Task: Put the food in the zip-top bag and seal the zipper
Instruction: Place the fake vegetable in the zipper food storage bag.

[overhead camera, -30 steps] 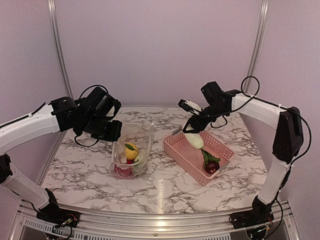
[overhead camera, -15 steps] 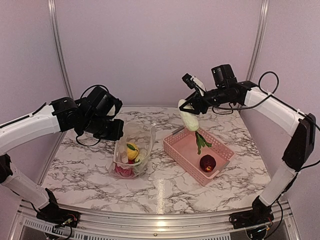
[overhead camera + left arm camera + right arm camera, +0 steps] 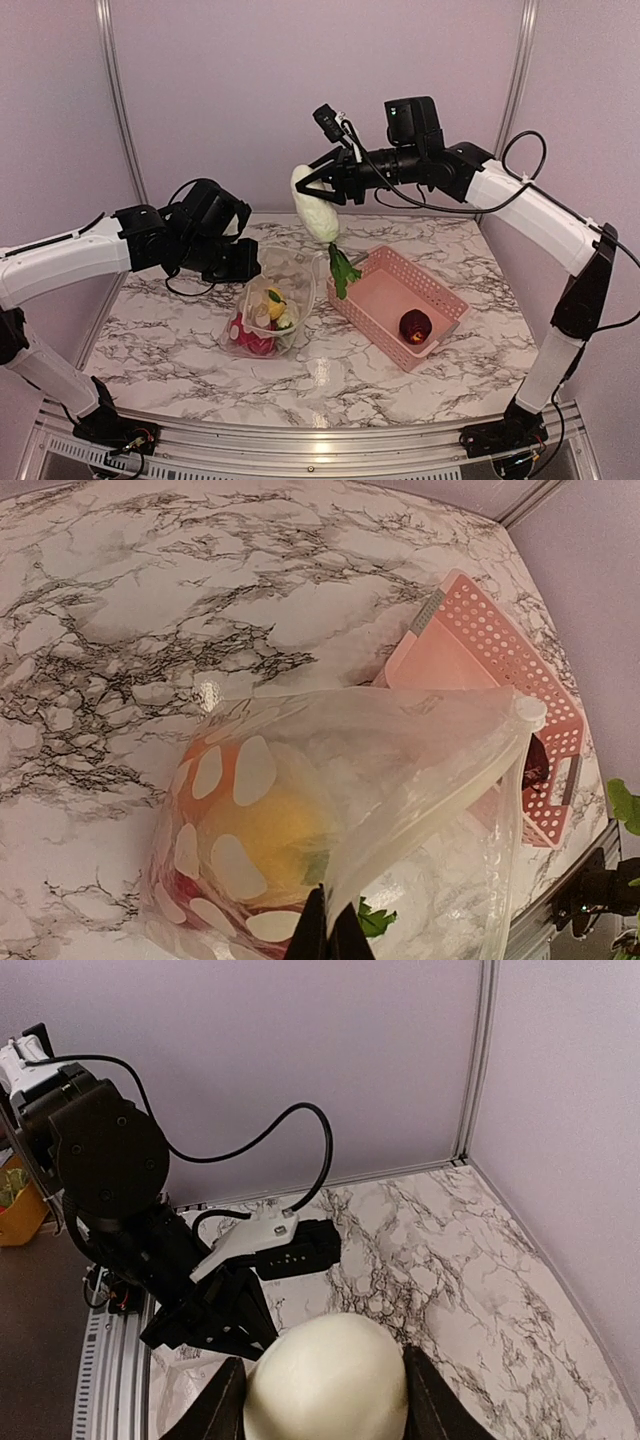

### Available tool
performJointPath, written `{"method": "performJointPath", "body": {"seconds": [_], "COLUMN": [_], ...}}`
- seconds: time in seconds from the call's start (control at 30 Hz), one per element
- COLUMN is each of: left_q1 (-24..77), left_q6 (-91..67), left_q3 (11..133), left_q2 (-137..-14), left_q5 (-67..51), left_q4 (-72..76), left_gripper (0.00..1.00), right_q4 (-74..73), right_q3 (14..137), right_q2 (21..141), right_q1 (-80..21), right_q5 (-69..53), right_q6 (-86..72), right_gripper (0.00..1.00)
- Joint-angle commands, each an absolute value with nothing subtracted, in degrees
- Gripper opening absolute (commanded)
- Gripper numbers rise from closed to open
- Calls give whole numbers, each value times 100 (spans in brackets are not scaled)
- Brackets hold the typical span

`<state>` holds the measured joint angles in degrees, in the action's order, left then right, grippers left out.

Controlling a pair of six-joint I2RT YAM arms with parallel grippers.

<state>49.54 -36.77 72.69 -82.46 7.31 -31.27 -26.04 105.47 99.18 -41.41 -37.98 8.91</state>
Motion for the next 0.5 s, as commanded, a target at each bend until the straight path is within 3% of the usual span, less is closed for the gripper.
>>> {"method": "performJointPath", "body": {"seconds": [0.0, 0.47], "left_q1": [4898, 4802], "left_q6": [-4197, -4954], "left_q3": [7058, 6695], "left_q2": [-8117, -7994], "left_q5": [673, 431], "left_q4": [-2397, -1346], "left_gripper": [0, 0], "right_q4": [-2286, -439], "right_q3": [11091, 11206], "right_q2": [10349, 11220], "right_q1": [-4268, -4426], "right_q5": [-3619, -4188], "right_q6": [206, -1429], "right_gripper": [22, 19]}}
